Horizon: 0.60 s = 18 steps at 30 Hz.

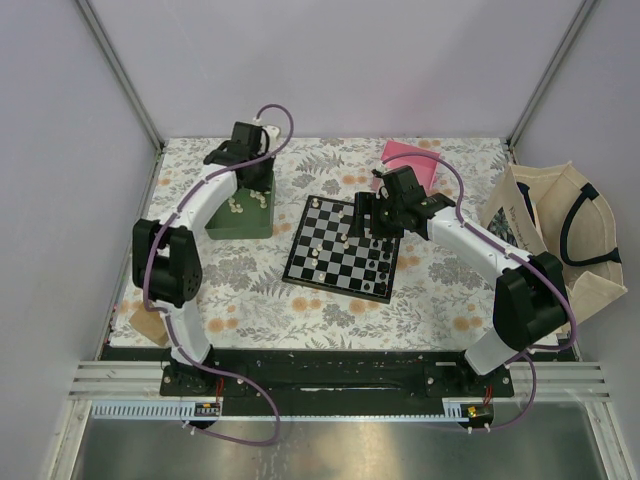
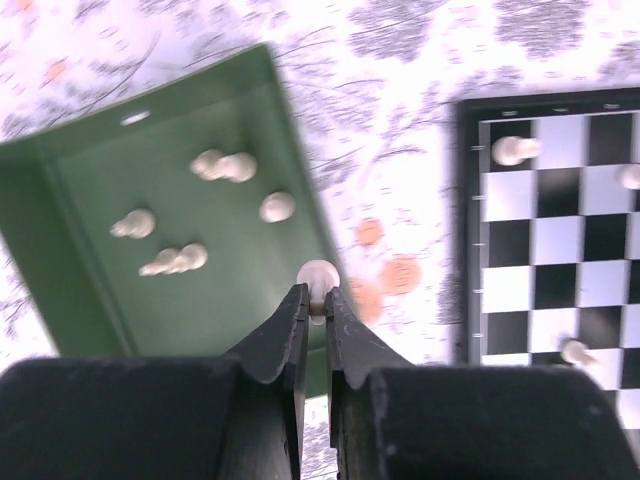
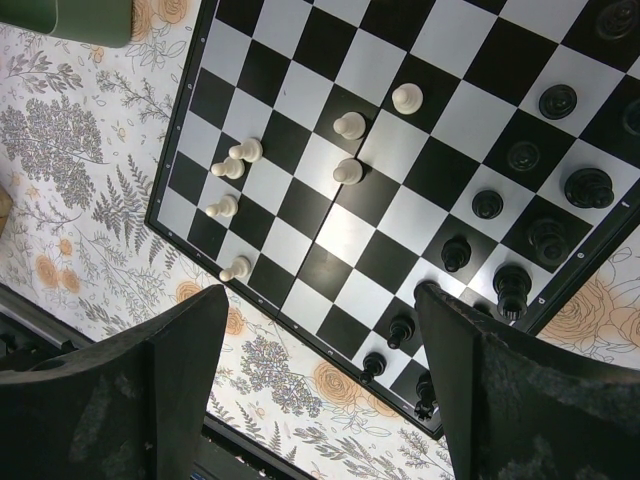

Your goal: Set up the chess pieces on the board

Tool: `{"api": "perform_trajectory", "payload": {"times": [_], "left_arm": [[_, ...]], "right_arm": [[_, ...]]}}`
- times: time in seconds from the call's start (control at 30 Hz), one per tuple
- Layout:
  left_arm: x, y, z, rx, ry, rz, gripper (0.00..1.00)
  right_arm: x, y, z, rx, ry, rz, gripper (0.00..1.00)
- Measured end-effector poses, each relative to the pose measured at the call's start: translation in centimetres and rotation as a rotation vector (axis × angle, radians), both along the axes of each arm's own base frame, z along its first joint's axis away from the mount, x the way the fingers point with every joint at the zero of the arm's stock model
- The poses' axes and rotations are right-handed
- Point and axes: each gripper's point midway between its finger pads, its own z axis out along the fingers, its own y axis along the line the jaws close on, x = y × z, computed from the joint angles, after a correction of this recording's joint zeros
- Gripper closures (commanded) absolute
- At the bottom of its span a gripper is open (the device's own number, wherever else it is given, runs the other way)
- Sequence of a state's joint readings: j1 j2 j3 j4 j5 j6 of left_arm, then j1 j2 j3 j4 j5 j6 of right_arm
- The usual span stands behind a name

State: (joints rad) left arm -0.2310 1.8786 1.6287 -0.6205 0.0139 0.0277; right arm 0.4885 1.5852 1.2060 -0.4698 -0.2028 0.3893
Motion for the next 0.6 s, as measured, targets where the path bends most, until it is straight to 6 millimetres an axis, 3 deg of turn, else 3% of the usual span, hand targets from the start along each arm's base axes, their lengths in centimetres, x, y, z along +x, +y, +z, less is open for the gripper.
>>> {"api": "perform_trajectory", "payload": {"times": [0.13,0.3,0.43,0.6], "left_arm": [[-0.6,-4.9,0.3,-0.009,-0.015,-0.106,1.00],[-1.0,-9.9,-1.4,-0.017,0.013,-0.207,1.00],[-0.9,-11.6,-2.9,-0.018,0.041,-0.240,1.00],[-1.0,-12.1,-4.6,-0.010,0.074,-0.243,1.00]], "right_arm": [[0.0,0.0,0.0,0.000,0.000,0.000,0.14],[0.0,0.0,0.0,-0.001,-0.001,0.000,0.14],[0.0,-0.1,0.0,-0.001,-0.001,-0.002,0.14],[0.2,-0.2,0.0,-0.004,-0.003,-0.003,0.14]]}}
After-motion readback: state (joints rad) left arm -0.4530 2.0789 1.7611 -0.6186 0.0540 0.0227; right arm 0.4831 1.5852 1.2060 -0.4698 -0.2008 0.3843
